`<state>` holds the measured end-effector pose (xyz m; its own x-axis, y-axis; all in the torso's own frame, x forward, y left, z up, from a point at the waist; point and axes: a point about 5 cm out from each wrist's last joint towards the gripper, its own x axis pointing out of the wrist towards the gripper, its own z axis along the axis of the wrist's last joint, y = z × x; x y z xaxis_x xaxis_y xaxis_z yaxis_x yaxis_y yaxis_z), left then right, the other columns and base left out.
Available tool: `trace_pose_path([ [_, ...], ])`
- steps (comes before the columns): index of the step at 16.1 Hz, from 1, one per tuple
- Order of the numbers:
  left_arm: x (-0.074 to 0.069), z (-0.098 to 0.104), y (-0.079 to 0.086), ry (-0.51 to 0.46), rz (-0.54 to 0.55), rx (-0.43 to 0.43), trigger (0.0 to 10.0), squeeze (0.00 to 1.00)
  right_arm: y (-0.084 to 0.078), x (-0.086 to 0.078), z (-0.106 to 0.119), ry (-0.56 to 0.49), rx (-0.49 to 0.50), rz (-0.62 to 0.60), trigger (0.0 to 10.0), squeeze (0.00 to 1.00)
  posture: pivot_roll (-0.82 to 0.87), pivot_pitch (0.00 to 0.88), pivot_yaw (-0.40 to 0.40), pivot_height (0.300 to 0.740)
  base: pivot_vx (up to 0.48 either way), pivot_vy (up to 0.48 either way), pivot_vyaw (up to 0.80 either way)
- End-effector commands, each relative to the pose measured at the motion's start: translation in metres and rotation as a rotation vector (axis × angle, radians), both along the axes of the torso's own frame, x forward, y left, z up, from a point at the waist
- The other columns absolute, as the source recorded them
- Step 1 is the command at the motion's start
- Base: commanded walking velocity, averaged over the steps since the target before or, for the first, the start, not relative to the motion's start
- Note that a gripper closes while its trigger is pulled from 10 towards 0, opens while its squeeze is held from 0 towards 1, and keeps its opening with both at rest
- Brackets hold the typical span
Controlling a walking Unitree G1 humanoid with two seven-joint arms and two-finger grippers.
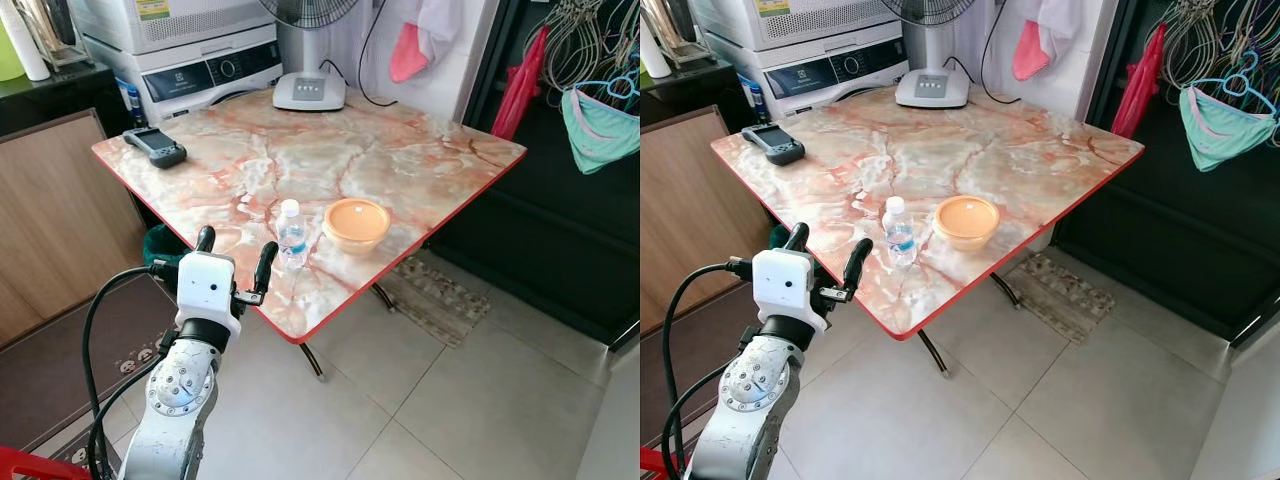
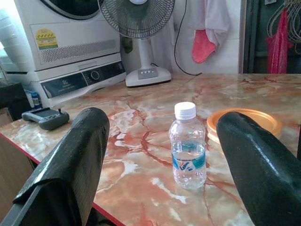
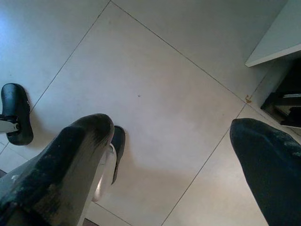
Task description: Restocking fridge
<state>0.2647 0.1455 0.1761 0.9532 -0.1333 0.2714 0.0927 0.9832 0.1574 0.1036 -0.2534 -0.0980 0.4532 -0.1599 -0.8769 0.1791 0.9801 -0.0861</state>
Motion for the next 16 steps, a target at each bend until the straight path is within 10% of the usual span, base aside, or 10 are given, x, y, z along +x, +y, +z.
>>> trace_pose_path([
  [1, 0.0018, 0.0058, -0.001, -0.016, -0.005, 0.007, 10.0, 0.0, -0.0015, -0.0005, 0.0002, 0.003, 0.002, -0.008, 10.0, 0.0, 0.22, 0.006, -0.032, 0.74, 0.0, 0.0, 0.0],
  [16, 0.0033, 0.0069, -0.0039, -0.02, -0.018, 0.012, 10.0, 0.0, -0.0015, 0.0, 0.0004, 0.003, 0.007, -0.003, 10.0, 0.0, 0.22, 0.01, -0.034, 0.74, 0.146, 0.0, 0.0],
])
